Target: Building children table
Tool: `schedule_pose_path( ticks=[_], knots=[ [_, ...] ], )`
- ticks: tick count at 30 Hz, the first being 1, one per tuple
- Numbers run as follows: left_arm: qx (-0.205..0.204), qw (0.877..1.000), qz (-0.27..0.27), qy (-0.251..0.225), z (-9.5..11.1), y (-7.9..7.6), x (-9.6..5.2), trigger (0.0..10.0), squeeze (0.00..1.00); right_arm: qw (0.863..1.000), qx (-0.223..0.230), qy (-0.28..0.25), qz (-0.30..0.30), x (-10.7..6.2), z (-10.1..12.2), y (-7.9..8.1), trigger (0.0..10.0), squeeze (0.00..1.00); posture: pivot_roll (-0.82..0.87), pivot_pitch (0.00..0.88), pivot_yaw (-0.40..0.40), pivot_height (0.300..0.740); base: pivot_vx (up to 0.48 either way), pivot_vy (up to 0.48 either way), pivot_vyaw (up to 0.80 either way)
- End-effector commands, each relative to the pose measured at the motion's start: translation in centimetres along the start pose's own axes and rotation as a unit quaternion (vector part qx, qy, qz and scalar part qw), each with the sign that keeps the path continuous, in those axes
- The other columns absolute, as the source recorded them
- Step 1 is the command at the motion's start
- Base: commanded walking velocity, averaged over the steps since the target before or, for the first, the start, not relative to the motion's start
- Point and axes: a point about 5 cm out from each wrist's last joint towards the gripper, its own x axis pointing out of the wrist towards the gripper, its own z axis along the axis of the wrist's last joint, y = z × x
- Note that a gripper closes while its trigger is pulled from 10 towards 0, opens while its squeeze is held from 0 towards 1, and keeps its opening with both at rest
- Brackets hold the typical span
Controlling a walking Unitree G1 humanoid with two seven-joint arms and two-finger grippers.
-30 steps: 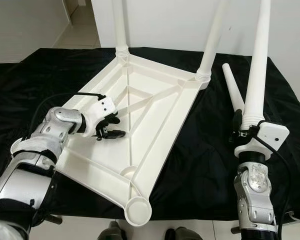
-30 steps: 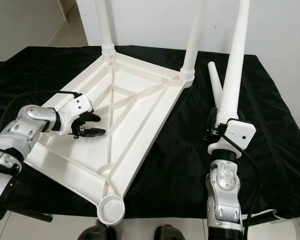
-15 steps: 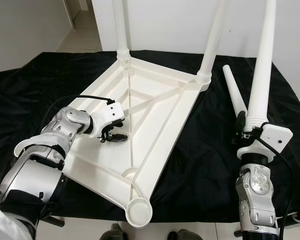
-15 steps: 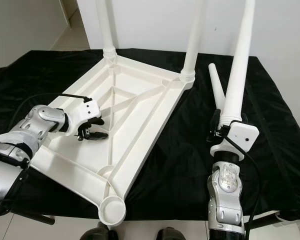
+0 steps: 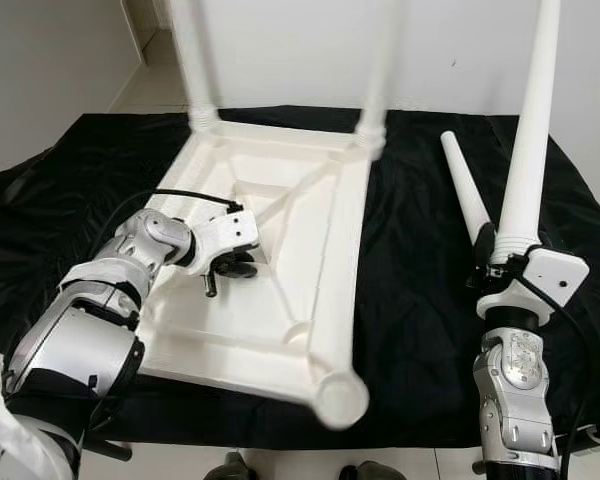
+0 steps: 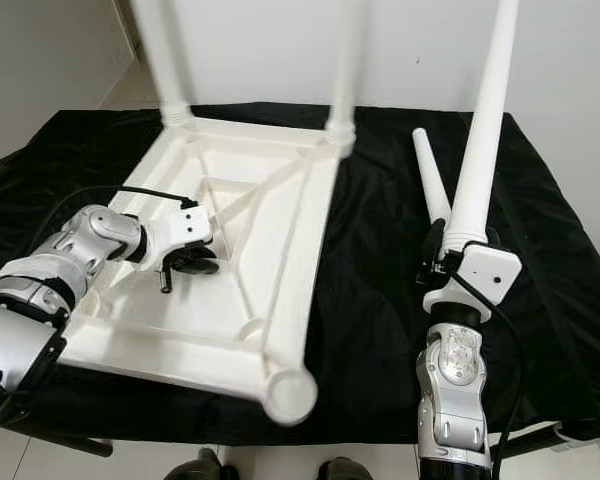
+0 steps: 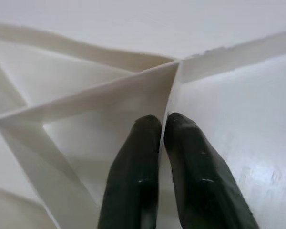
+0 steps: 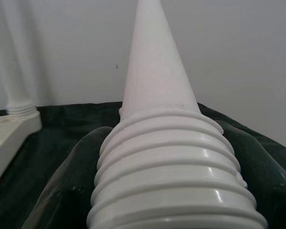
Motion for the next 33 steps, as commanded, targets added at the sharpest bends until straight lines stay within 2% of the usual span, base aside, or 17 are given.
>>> schedule_pose_path(
  ticks=[1, 2, 3, 4, 5, 6, 7, 10, 11, 15, 16, 23, 24, 25, 27, 32, 33],
  knots=[
    [-0.042, 0.997, 0.062, 0.018, -2.0, -0.3, 0.3, 0.0, 0.00, 1.000, -0.002, -0.022, 0.000, 0.1, 0.9, -0.1, 10.0, 0.00, -0.05, 0.030, 0.056, 0.740, 0.000, 0.000, 0.00],
    [-0.042, 0.997, 0.062, 0.018, -2.0, -0.3, 0.3, 0.0, 0.00, 1.000, -0.002, -0.022, 0.000, 0.1, 0.9, -0.1, 10.0, 0.00, -0.05, 0.030, 0.056, 0.740, 0.000, 0.000, 0.00],
    [-0.035, 0.997, 0.062, -0.007, -1.3, -0.3, 0.6, 8.3, 0.00, 1.000, -0.003, -0.021, -0.001, 0.0, 0.9, -0.1, 10.0, 0.00, -0.05, 0.033, 0.055, 0.740, 0.000, 0.000, 0.00],
    [-0.035, 0.997, 0.062, -0.007, -1.3, -0.3, 0.6, 8.3, 0.00, 1.000, -0.003, -0.021, -0.001, 0.0, 0.9, -0.1, 10.0, 0.00, -0.05, 0.033, 0.055, 0.740, 0.000, 0.000, 0.00],
    [-0.028, 0.997, 0.060, -0.031, -0.7, -0.4, 0.8, 10.0, 0.00, 1.000, -0.003, -0.021, -0.002, 0.0, 0.9, -0.2, 10.0, 0.00, -0.05, 0.033, 0.055, 0.740, 0.000, 0.000, 0.00],
    [-0.028, 0.997, 0.060, -0.031, -0.7, -0.4, 0.8, 10.0, 0.00, 1.000, -0.003, -0.021, -0.002, 0.0, 0.9, -0.2, 10.0, 0.00, -0.05, 0.033, 0.055, 0.740, 0.000, 0.000, 0.00],
    [-0.020, 0.997, 0.039, -0.069, 0.3, -0.8, 1.3, 10.0, 0.00, 1.000, -0.002, -0.020, -0.002, 0.0, 0.9, -0.2, 10.0, 0.00, -0.05, 0.040, 0.054, 0.740, 0.000, 0.000, 0.00],
    [-0.024, 0.994, 0.021, -0.105, 1.2, -1.2, 1.6, 10.0, 0.00, 1.000, -0.002, -0.020, -0.002, 0.0, 0.9, -0.2, 10.0, 0.00, -0.05, 0.043, 0.052, 0.740, 0.000, 0.000, 0.00],
    [-0.034, 0.990, 0.017, -0.133, 1.9, -1.2, 1.7, 10.0, 1.00, 1.000, -0.002, -0.019, -0.002, 0.0, 0.8, -0.1, 10.0, 0.00, -0.04, 0.045, 0.050, 0.740, 0.000, 0.000, 0.00],
    [-0.041, 0.986, 0.055, -0.154, 2.6, -0.4, 1.4, 10.0, 1.00, 1.000, -0.001, -0.018, 0.000, 0.1, 0.8, 0.0, 10.0, 0.00, -0.04, 0.045, 0.052, 0.740, 0.000, 0.000, 0.00],
    [-0.047, 0.983, 0.066, -0.164, 2.8, 0.0, 1.0, 10.0, 0.00, 1.000, 0.000, -0.018, 0.000, 0.1, 0.8, 0.1, 10.0, 0.00, -0.04, 0.046, 0.054, 0.740, 0.000, 0.000, 0.00],
    [-0.061, 0.976, 0.076, -0.197, 3.2, 0.7, 0.2, 10.0, 0.00, 1.000, 0.001, -0.015, 0.002, -0.1, 0.6, 0.2, 10.0, 0.00, -0.04, 0.050, 0.055, 0.740, 0.000, 0.000, 0.00],
    [-0.081, 0.964, 0.085, -0.237, 3.8, 1.2, -0.5, 10.0, 0.00, 1.000, -0.004, -0.015, 0.006, -0.3, 0.6, 0.3, 10.0, 0.00, -0.04, 0.050, 0.055, 0.740, 0.000, 0.000, 0.00],
    [-0.081, 0.964, 0.085, -0.237, 3.8, 1.2, -0.5, 10.0, 0.00, 1.000, -0.004, -0.015, 0.006, -0.3, 0.6, 0.3, 10.0, 0.00, -0.04, 0.050, 0.055, 0.740, 0.000, 0.000, 0.00],
    [-0.108, 0.942, 0.098, -0.303, 4.8, 1.9, -1.5, 10.0, 0.00, 1.000, -0.007, -0.016, 0.011, -0.5, 0.6, 0.7, 10.0, 0.00, -0.04, 0.050, 0.054, 0.740, 0.000, 0.000, 0.00],
    [-0.138, 0.924, 0.108, -0.339, 5.6, 2.2, -1.9, 10.0, 0.00, 1.000, -0.004, -0.021, 0.017, -0.5, 0.9, 1.2, 10.0, 0.00, -0.04, 0.048, 0.046, 0.740, 0.000, 0.000, 0.00],
    [-0.152, 0.915, 0.122, -0.354, 6.0, 2.3, -1.9, 10.0, 0.00, 0.999, -0.007, -0.026, 0.026, -0.5, 1.0, 1.7, 10.0, 0.00, -0.04, 0.048, 0.044, 0.740, 0.000, 0.000, 0.00]
  ],
)
